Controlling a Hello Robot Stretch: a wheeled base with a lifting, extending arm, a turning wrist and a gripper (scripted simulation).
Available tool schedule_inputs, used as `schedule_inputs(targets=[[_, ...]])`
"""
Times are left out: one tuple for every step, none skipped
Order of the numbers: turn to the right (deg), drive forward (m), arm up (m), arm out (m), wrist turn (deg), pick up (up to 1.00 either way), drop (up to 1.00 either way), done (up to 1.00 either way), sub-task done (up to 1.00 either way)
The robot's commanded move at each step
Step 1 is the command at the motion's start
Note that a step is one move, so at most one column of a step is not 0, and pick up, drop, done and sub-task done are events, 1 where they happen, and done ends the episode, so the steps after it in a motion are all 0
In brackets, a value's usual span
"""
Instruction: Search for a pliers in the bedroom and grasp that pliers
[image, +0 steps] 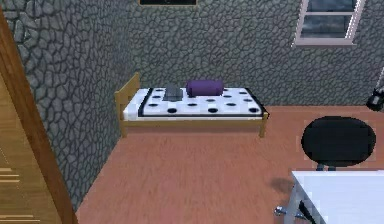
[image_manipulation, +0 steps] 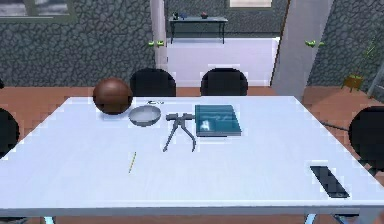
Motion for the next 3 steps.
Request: schedule_inputs(targets=[[0.0,1.00,0.00,0.00,0.0,0.00,0.00,0.00,0.00],[12.0,0.00,0.00,0.00,0.0,0.00,0.00,0.00,0.00],[3.0,0.00,0.00,0.00,0.0,0.00,0.00,0.00,0.00]])
